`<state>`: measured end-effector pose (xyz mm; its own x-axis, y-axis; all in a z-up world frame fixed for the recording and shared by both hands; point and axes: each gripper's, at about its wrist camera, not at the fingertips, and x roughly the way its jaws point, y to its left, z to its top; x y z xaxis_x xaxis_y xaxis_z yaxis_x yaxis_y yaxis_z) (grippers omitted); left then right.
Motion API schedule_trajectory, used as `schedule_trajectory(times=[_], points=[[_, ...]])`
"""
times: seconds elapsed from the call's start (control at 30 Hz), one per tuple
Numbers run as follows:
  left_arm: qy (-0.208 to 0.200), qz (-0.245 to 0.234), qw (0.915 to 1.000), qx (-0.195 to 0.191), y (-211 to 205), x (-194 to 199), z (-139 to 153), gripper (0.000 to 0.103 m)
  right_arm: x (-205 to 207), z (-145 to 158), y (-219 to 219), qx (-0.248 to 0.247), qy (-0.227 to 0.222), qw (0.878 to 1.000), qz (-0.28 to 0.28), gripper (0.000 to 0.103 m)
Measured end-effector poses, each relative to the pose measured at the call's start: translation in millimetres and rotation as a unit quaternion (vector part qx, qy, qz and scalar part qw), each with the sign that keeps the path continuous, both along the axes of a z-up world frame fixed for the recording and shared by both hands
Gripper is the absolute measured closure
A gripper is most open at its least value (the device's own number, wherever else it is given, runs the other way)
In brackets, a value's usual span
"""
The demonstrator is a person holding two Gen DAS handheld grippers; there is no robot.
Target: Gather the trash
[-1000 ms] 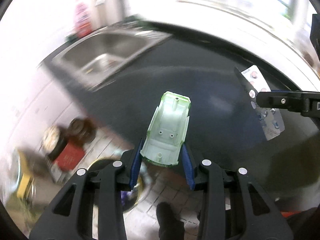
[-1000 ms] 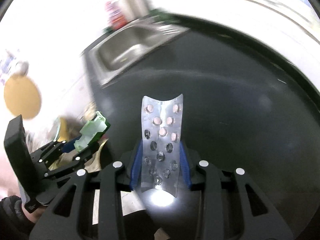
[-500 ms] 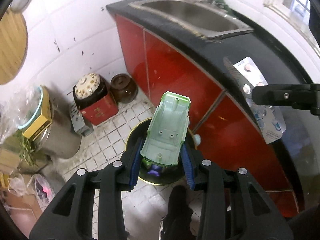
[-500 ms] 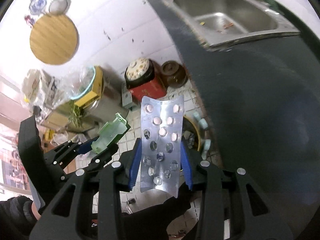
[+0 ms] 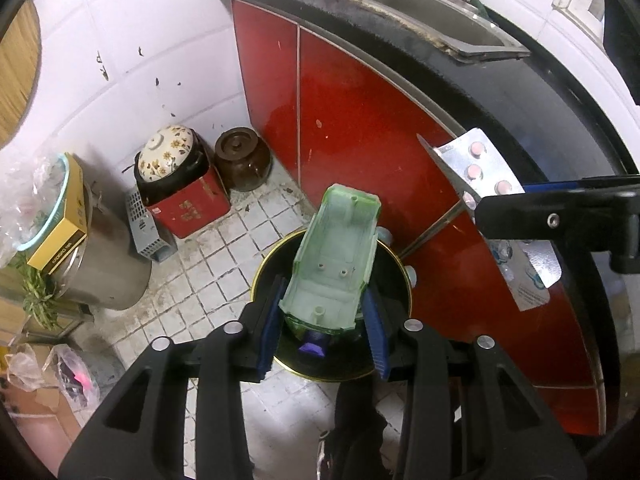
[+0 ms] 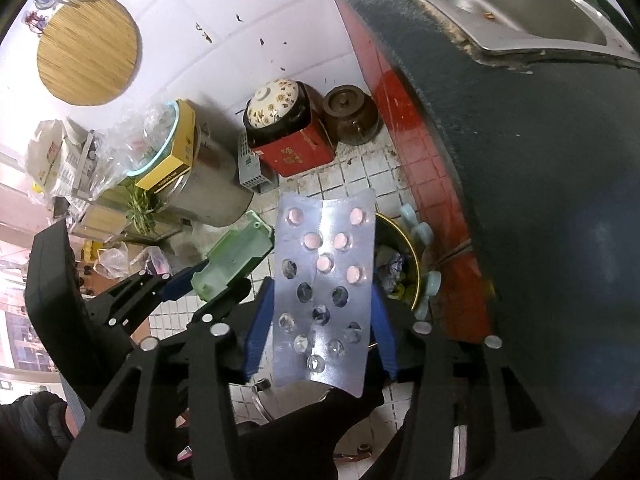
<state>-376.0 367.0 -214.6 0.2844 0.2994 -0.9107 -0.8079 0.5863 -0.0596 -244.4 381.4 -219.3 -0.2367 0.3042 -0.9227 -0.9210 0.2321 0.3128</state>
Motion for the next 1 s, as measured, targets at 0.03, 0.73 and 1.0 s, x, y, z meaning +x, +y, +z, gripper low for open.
schedule_trajectory(times=[0.03,0.73,1.0], points=[[0.000,0.000,1.0000,-0.003,1,0,-2,0.049,-1,-2,2,-0.004,0.001,1.000,0.001,0.051],[-0.002,-0.036,0.9991,0.024,-13,31,49,0.007,47,84,-94,0.074,-0.084,0.988,-0.103,0.007],[-0.025,-0.205,0.9756,0.076,-83,150,112,0.007,117,166,-294,0.091,-0.213,0.915,-0.331,0.007]])
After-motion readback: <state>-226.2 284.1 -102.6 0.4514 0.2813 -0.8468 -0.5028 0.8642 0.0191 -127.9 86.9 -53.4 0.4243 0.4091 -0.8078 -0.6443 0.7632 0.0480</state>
